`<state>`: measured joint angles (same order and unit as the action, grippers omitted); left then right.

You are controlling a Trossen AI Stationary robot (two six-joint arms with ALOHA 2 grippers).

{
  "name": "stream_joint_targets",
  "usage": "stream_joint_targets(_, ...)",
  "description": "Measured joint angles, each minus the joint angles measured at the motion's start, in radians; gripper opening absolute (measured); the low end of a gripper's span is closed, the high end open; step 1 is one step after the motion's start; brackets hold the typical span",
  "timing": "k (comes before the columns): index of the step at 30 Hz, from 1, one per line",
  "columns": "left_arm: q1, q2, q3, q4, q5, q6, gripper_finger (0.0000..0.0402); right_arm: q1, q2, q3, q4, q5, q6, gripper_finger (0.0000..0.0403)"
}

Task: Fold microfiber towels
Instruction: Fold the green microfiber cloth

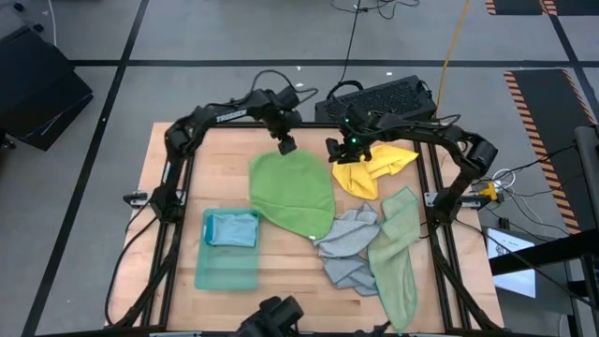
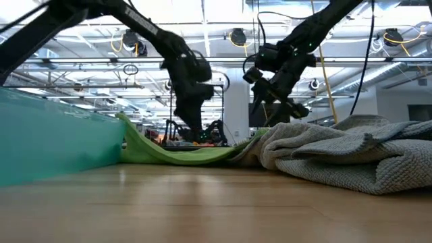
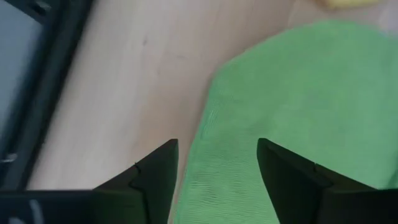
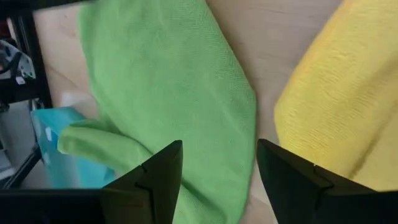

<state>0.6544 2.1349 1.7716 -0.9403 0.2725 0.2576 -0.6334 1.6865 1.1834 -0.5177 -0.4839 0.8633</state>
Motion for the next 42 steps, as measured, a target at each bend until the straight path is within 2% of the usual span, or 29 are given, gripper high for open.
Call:
stream_joint_targets(3, -0.009, 0.049, -0.001, -0.002, -0.063, 0.013, 0.0245, 0.0, -0.038, -0.011, -0.016, 0.053, 0.0, 0.0199)
stream_joint_targets(5, -0.016, 0.075, -0.001, -0.015, -0.065, 0.03, 0.0251, -0.002, -0.053, -0.012, -0.011, 0.09, 0.004, 0.0199)
stream_joint_targets(10, -0.042, 0.109, -0.002, 0.03, -0.099, 0.049, 0.0232, -0.016, -0.058, -0.012, -0.011, 0.097, -0.01, 0.0199)
stream_joint_targets(13, -0.056, 0.106, -0.002, 0.07, -0.116, 0.08, 0.0195, -0.016, -0.058, -0.012, -0.009, 0.1, -0.02, 0.0199)
stream_joint_targets(19, -0.076, 0.111, -0.006, 0.103, -0.119, 0.18, 0.009, -0.015, -0.058, -0.012, 0.035, 0.12, -0.026, 0.0199)
stream_joint_targets(23, -0.081, 0.116, -0.009, 0.065, -0.134, 0.18, 0.0018, -0.015, -0.058, -0.012, 0.051, 0.123, -0.033, 0.0199)
stream_joint_targets(24, -0.081, 0.116, -0.008, 0.065, -0.133, 0.179, 0.001, -0.015, -0.058, -0.012, 0.051, 0.123, -0.036, 0.0199)
stream_joint_targets(29, -0.08, 0.096, -0.004, 0.015, -0.129, 0.17, 0.0006, -0.015, -0.058, -0.012, 0.075, 0.147, -0.038, 0.0199)
stream_joint_targets(36, -0.108, -0.016, 0.001, -0.029, -0.133, 0.234, 0.0003, -0.015, -0.057, -0.012, 0.122, 0.145, -0.009, 0.0199)
stream_joint_targets(42, -0.163, -0.116, 0.002, -0.069, -0.11, 0.25, 0.0002, -0.015, -0.038, -0.013, 0.179, 0.13, 0.087, 0.0199)
